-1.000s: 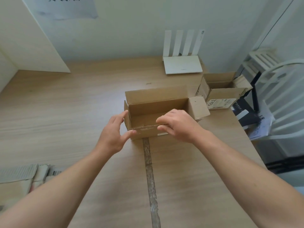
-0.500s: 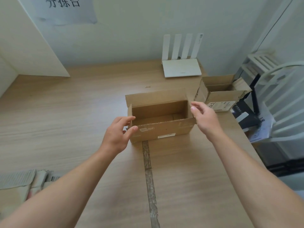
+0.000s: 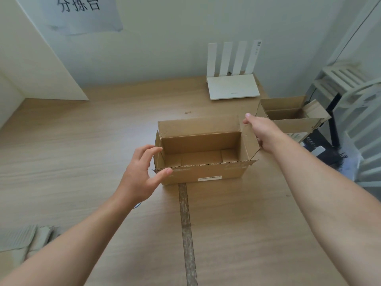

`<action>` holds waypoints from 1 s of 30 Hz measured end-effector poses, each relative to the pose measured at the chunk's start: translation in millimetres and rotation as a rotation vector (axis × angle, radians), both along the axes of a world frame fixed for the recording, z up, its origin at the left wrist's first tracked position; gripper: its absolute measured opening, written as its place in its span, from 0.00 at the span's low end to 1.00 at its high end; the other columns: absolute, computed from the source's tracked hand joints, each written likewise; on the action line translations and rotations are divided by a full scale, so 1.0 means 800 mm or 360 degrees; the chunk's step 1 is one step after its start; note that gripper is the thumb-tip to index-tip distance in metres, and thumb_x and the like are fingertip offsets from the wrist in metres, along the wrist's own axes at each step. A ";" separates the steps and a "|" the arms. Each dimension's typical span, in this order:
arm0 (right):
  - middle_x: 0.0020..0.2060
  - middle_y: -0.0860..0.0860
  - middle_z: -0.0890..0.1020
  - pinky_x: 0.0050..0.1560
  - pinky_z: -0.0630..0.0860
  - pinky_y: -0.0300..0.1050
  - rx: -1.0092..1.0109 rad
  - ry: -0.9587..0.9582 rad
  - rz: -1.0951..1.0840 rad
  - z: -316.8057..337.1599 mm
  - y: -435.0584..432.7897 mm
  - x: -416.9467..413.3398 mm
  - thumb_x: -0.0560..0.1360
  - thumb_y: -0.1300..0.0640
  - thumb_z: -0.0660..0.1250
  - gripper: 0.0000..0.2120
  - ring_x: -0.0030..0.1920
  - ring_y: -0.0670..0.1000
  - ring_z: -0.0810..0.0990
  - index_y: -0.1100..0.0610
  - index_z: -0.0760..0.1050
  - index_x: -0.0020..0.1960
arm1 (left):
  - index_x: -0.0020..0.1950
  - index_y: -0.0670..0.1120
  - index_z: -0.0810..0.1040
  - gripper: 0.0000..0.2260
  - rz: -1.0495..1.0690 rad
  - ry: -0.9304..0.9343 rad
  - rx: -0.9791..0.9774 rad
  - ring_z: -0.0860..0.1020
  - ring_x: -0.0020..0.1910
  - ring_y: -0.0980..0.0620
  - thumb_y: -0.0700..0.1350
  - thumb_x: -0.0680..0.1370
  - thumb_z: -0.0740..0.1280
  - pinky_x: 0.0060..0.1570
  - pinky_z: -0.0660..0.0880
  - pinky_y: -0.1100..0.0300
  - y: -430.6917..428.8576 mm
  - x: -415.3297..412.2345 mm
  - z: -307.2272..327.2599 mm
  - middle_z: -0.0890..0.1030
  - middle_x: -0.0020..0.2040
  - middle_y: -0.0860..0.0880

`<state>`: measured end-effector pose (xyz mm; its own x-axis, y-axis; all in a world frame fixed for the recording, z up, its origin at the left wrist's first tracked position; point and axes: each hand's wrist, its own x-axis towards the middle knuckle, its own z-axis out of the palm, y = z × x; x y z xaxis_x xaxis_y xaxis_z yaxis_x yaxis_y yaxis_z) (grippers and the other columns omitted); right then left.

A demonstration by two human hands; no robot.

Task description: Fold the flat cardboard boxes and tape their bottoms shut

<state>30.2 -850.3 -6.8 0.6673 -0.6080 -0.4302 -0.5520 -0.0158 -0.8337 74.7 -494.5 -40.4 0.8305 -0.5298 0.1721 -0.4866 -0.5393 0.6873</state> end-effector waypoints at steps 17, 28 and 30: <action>0.54 0.50 0.82 0.68 0.70 0.57 0.0242 -0.0428 -0.0049 -0.032 0.015 -0.011 0.78 0.33 0.54 0.26 0.61 0.53 0.77 0.48 0.84 0.49 | 0.61 0.46 0.77 0.16 0.0254 -0.0062 -0.0215 0.73 0.54 0.61 0.48 0.76 0.72 0.53 0.77 0.62 -0.018 0.003 -0.012 0.72 0.59 0.53; 0.43 0.46 0.74 0.44 0.66 0.43 -0.0300 -0.0353 -0.0003 -0.018 0.047 -0.008 0.85 0.47 0.49 0.18 0.47 0.48 0.71 0.54 0.74 0.49 | 0.64 0.48 0.76 0.16 0.0340 -0.0021 -0.0228 0.73 0.54 0.57 0.48 0.77 0.71 0.55 0.79 0.50 -0.028 -0.002 -0.011 0.73 0.58 0.55; 0.53 0.48 0.78 0.54 0.66 0.42 -0.0345 -0.0365 0.0056 -0.014 0.047 -0.010 0.85 0.46 0.49 0.21 0.56 0.48 0.74 0.55 0.76 0.60 | 0.66 0.47 0.75 0.18 0.0336 -0.0008 -0.0190 0.73 0.55 0.57 0.48 0.78 0.70 0.56 0.78 0.50 -0.027 -0.003 -0.009 0.72 0.59 0.55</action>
<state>22.5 -812.8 -18.3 0.7541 -0.6440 -0.1290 -0.3457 -0.2222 -0.9117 72.5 -516.2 -48.0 0.9196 -0.3200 0.2279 -0.3754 -0.5445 0.7501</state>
